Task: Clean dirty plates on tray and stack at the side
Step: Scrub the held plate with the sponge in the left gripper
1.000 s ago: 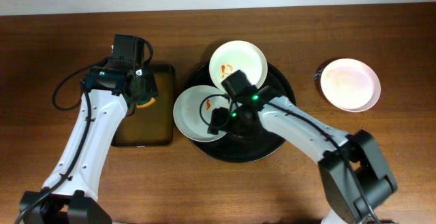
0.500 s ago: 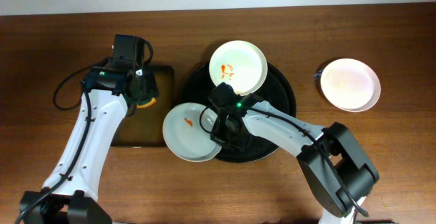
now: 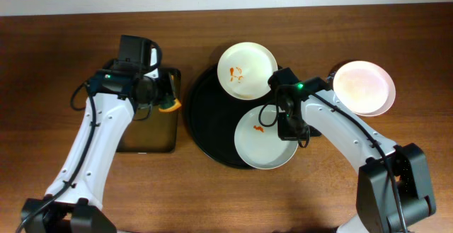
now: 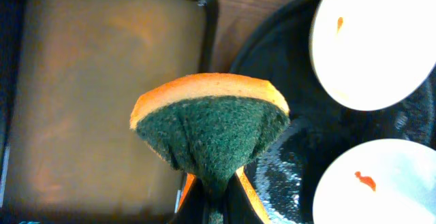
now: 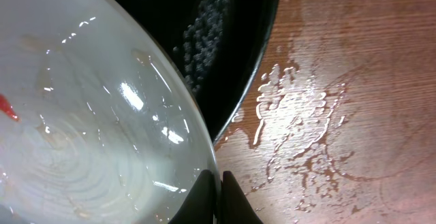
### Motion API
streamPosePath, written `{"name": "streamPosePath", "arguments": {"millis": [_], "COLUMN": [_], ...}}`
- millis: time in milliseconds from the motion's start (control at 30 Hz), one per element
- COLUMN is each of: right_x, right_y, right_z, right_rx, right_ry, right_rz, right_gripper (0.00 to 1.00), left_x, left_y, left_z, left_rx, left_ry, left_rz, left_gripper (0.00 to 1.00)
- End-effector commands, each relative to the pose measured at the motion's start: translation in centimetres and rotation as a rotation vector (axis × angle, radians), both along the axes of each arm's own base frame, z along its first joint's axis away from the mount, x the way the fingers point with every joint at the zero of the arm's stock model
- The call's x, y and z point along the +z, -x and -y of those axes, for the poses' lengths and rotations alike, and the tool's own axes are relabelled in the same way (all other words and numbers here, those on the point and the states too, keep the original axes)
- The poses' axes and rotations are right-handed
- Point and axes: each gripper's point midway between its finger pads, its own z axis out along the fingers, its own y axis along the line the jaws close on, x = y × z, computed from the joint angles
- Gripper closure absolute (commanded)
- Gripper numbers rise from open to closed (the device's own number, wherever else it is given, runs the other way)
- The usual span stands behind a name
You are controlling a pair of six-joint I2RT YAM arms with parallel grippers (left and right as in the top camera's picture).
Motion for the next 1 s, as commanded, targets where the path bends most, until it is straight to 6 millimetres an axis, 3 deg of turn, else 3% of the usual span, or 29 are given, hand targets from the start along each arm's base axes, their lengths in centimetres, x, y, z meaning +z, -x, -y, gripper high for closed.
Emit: {"name": "streamPosePath", "arguments": {"millis": [0, 67, 133, 267, 600, 733, 800, 967], "right_x": [0.5, 0.3, 0.0, 0.0, 0.2, 0.2, 0.2, 0.2], "right_y": [-0.4, -0.4, -0.4, -0.2, -0.7, -0.7, -0.9, -1.0], "right_z": [1.5, 1.6, 0.3, -1.4, -4.3, -4.3, -4.3, -4.4], "right_rx": [0.001, -0.038, -0.051, -0.046, -0.19, -0.19, -0.188, -0.187], "right_ry": [0.065, 0.003, -0.106, -0.206, -0.368, -0.365, -0.369, -0.37], "right_rz": [0.03, 0.014, -0.01, -0.027, -0.027, -0.023, -0.016, -0.013], "right_gripper": [0.96, 0.96, 0.96, 0.96, 0.96, 0.96, 0.96, 0.96], "left_x": [1.0, -0.1, -1.3, -2.6, -7.5, -9.7, -11.8, -13.8], "left_y": [0.2, 0.3, 0.7, 1.6, 4.6, 5.5, 7.2, 8.8], "left_z": [4.0, 6.9, 10.9, 16.1, 20.4, 21.9, 23.4, 25.1], "left_rx": [-0.109, -0.179, -0.276, -0.41, -0.452, -0.471, -0.51, -0.549], "left_ry": [0.043, 0.047, 0.116, 0.278, 0.297, 0.288, 0.274, 0.27], "left_rz": [0.039, 0.031, 0.008, -0.039, -0.21, -0.255, -0.311, -0.355], "left_gripper": [1.0, 1.0, 1.0, 1.0, 1.0, 1.0, 1.0, 1.0]}}
